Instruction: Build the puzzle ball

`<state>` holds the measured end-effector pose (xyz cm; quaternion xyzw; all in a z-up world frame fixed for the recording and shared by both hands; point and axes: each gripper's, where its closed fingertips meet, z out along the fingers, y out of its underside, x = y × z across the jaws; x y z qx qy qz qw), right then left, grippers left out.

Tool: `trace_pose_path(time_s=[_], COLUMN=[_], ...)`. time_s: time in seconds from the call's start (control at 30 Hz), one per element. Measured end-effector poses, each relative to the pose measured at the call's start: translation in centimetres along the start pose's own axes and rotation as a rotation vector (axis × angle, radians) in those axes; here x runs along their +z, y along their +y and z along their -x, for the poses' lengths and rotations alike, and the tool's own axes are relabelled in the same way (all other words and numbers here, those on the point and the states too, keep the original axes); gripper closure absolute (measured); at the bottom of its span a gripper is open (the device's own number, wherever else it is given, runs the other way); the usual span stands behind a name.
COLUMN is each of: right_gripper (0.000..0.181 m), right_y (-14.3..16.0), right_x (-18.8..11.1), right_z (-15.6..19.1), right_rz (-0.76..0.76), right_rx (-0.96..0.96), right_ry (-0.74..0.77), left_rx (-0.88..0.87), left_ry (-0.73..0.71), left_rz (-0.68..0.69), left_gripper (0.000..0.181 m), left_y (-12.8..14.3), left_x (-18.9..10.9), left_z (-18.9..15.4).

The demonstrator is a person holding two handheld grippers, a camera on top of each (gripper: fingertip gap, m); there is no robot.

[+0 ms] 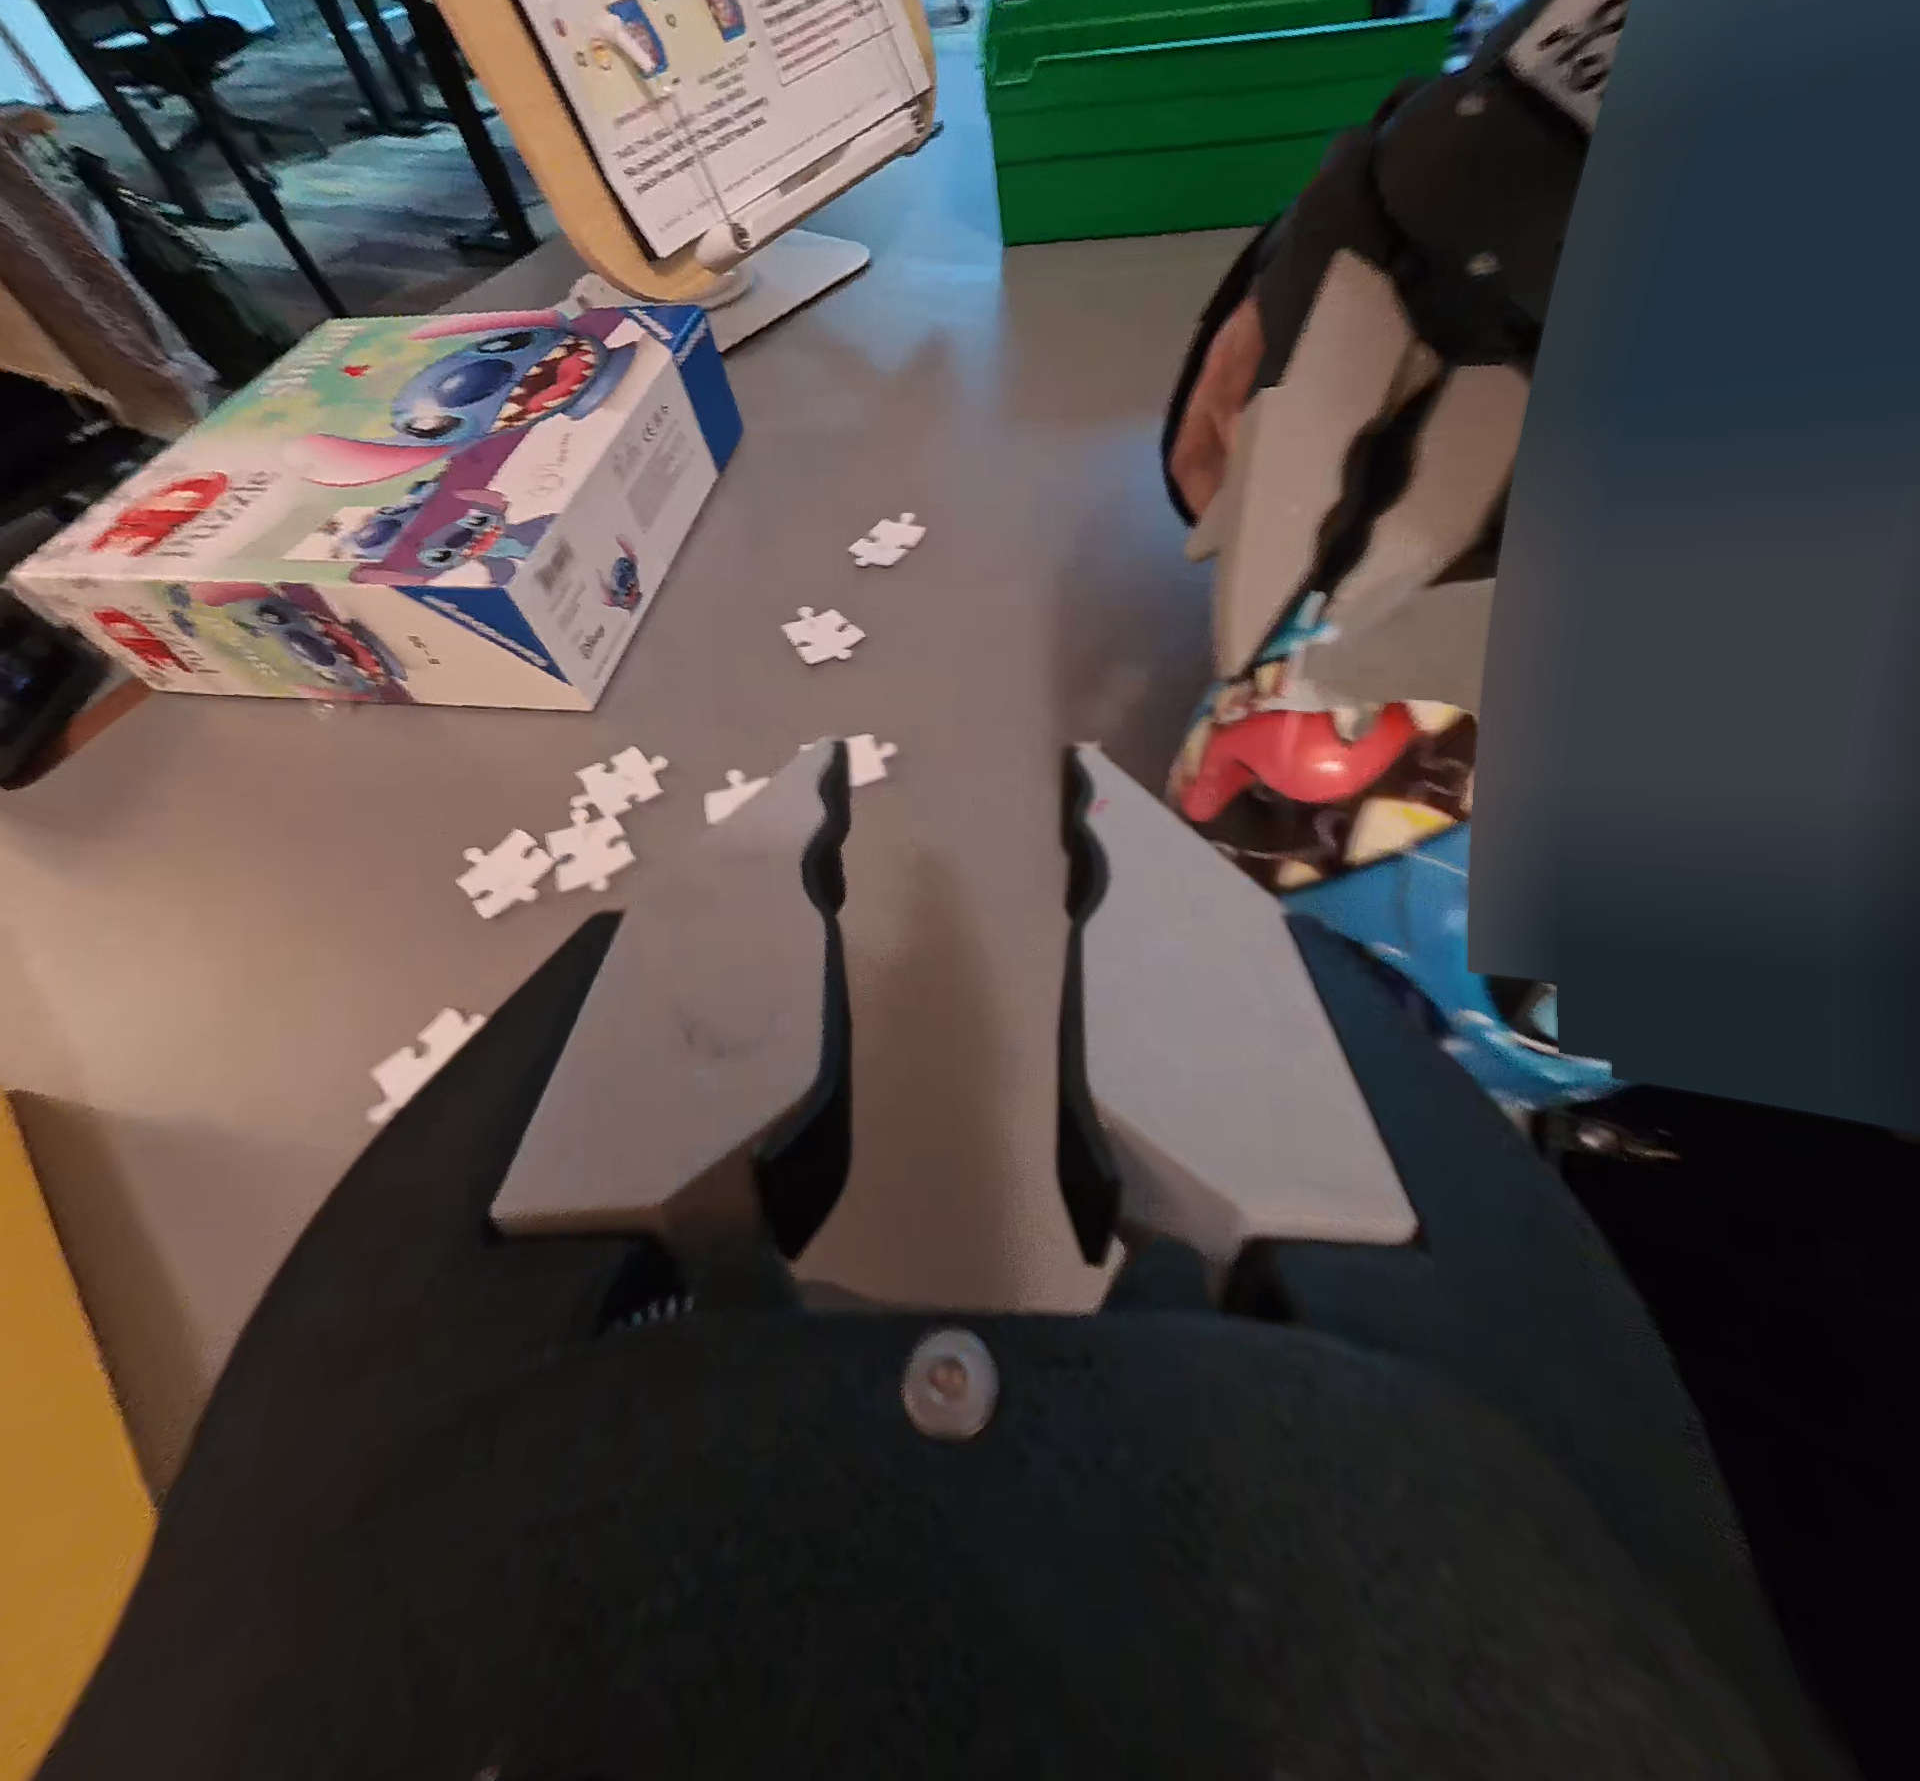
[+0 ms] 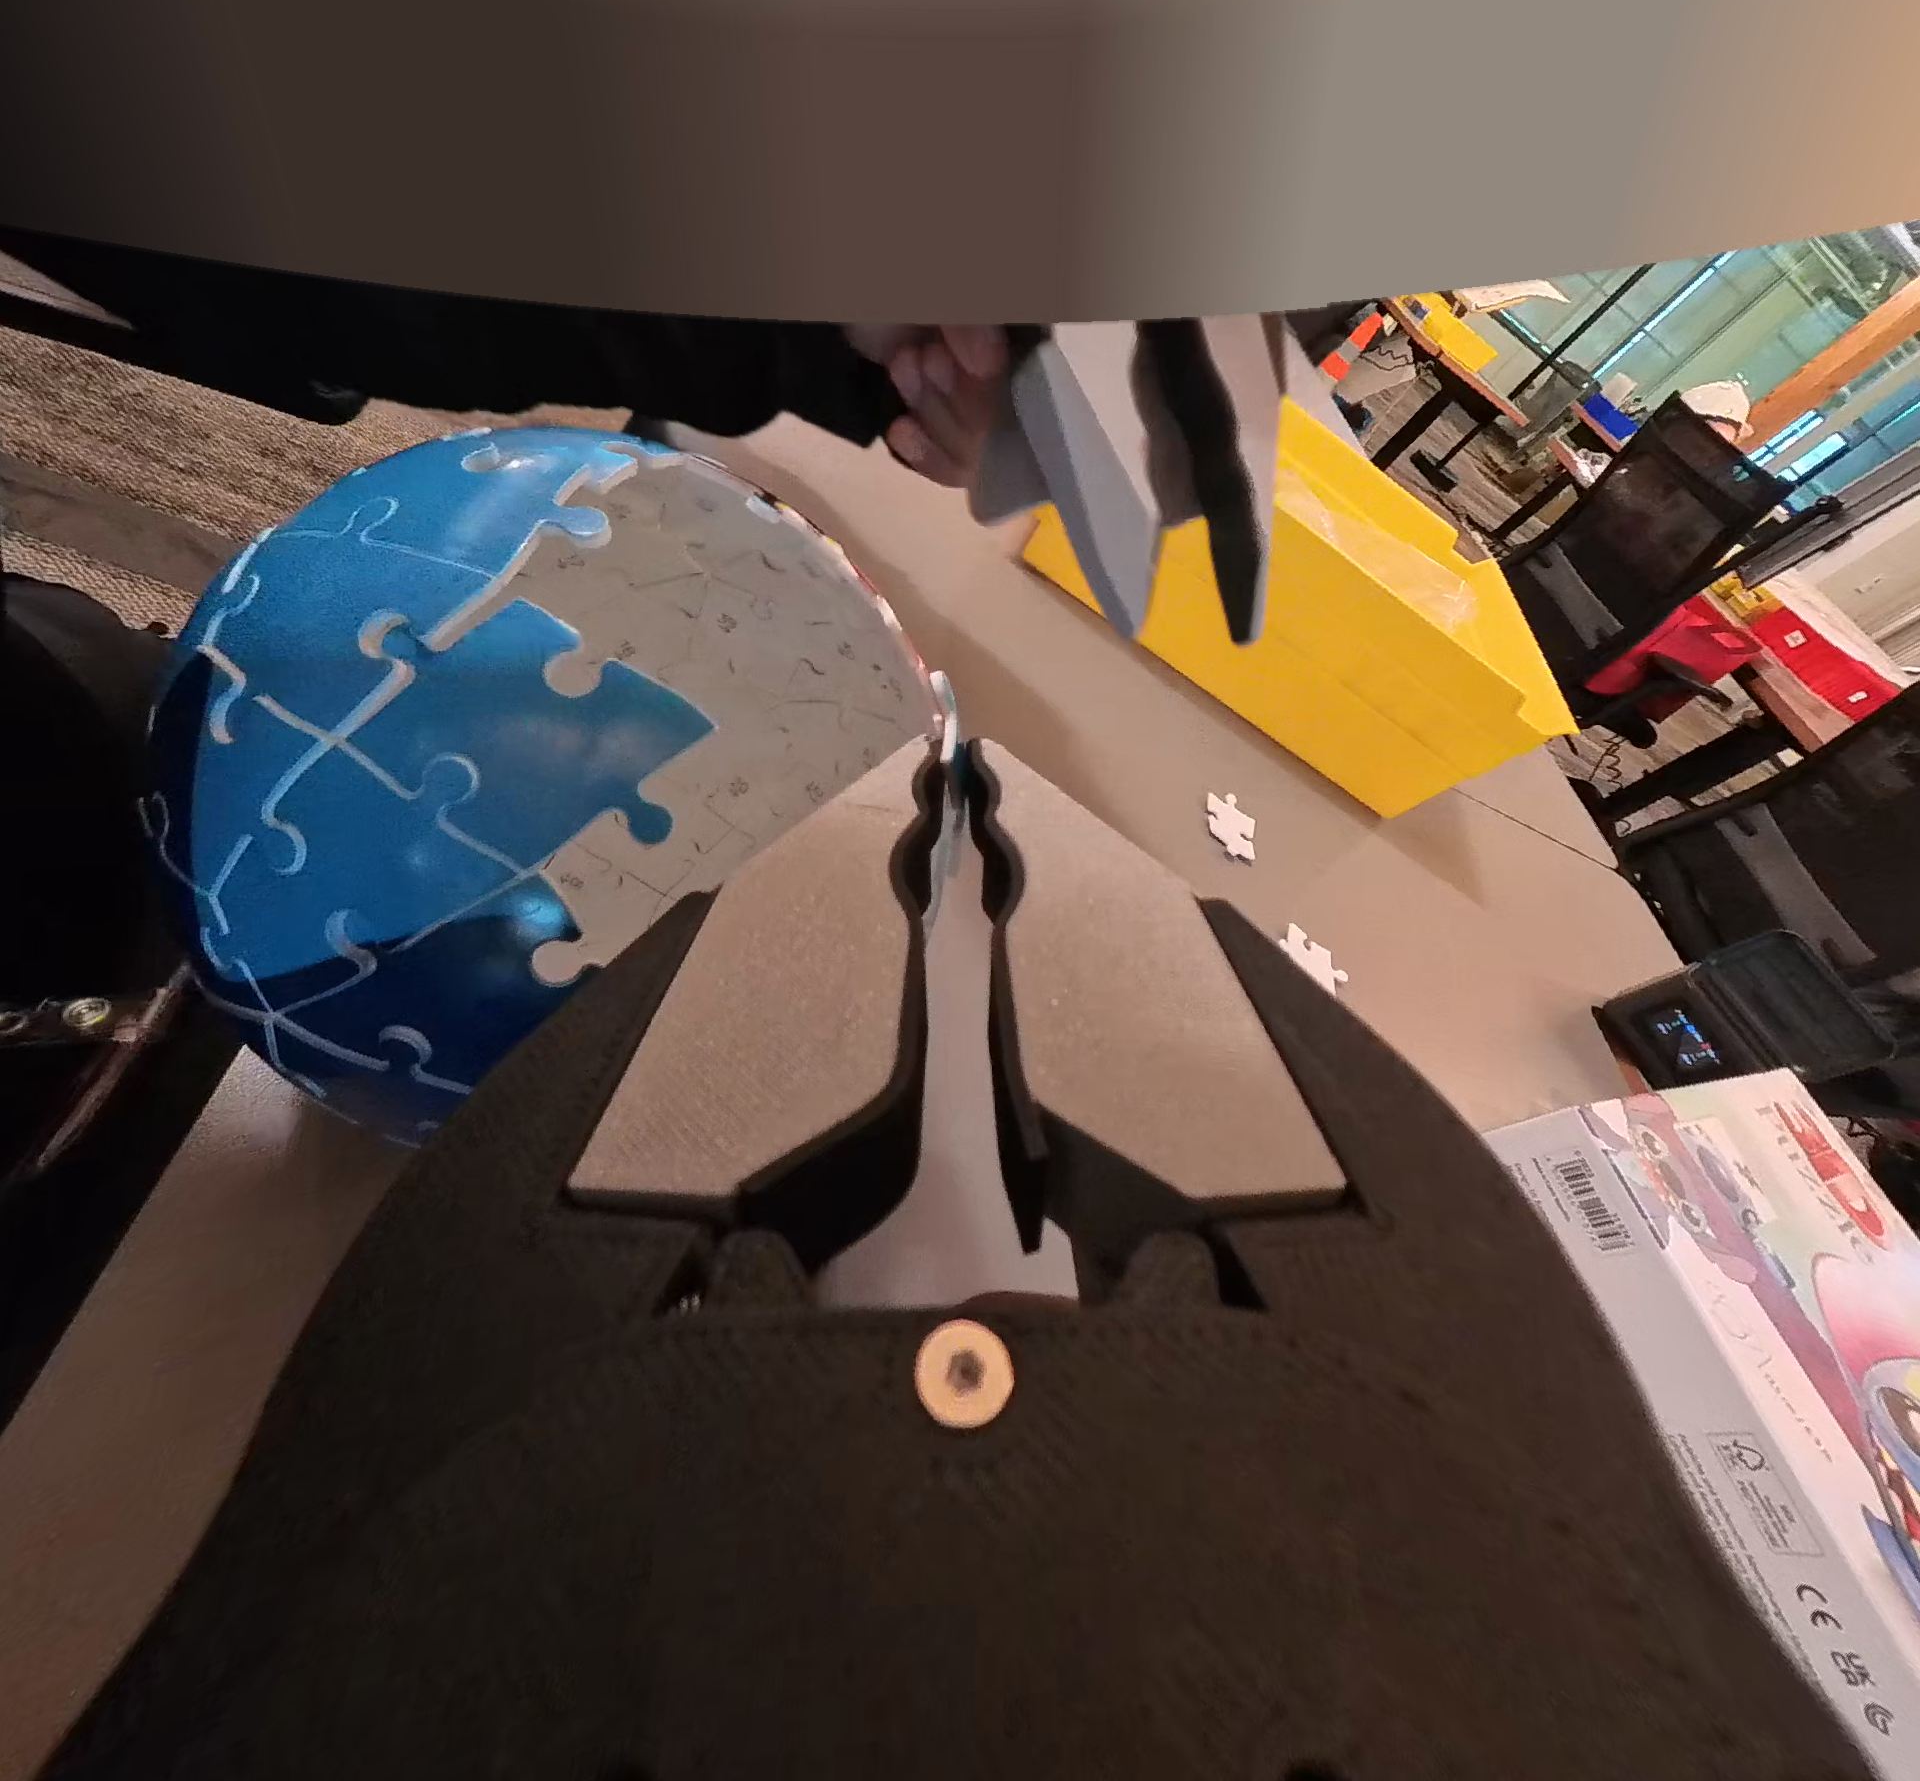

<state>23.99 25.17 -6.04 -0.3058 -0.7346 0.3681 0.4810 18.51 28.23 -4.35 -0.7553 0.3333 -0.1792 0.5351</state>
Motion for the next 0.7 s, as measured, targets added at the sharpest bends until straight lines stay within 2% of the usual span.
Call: trace_pose_path(time_s=[0.1,0.13,0.3,0.5,0.7], right_gripper=[0.181,0.181,0.181,0.181,0.181], right_y=[0.0,0.0,0.0,0.0,0.0], right_x=[0.0,0.0,0.1,0.0,0.1], right_z=[0.0,0.0,0.0,0.0,0.0], right_rz=[0.000,-0.001,-0.009,-0.015,-0.016], right_rx=[0.005,0.008,0.029,0.042,0.047], right_ry=[-0.004,-0.006,-0.020,-0.028,-0.029], left_rx=[0.003,0.022,0.133,0.091,0.083], left_ry=[0.063,0.077,0.084,0.063,0.048], left_rz=[-0.040,-0.053,-0.025,-0.027,-0.023], left_gripper=[0.104,0.096,0.088,0.087,0.085], left_y=[-0.1,-0.1,0.4,1.5,2.0], left_x=[-1.9,-2.5,-3.5,-3.9,-3.4], left_z=[-2.4,-3.3,-7.0,-9.8,-11.0])
